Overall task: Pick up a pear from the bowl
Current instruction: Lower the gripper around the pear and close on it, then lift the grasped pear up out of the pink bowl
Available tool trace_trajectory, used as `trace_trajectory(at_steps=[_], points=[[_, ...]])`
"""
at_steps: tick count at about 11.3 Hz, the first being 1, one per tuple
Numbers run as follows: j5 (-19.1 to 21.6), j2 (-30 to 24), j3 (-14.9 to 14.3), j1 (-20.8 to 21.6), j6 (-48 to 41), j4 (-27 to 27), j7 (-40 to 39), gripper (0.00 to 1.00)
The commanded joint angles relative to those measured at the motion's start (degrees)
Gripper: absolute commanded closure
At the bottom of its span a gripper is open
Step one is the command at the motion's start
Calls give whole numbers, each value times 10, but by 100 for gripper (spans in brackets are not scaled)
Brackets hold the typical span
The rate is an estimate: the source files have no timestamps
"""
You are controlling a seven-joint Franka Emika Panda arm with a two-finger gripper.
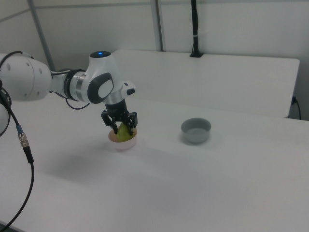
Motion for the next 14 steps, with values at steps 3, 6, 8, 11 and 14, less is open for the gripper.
trace_trajectory(at_steps=[3, 6, 8, 11, 14], points=[[-14, -3, -7, 14, 16, -13, 12, 84], [-14, -21, -7, 12, 7, -12, 13, 84], [-13, -38, -7, 9, -8, -9, 15, 85], [-12, -80, -9, -5, -37, -3, 12, 85], [-9, -106, -9, -64, -125, 47, -52, 85]])
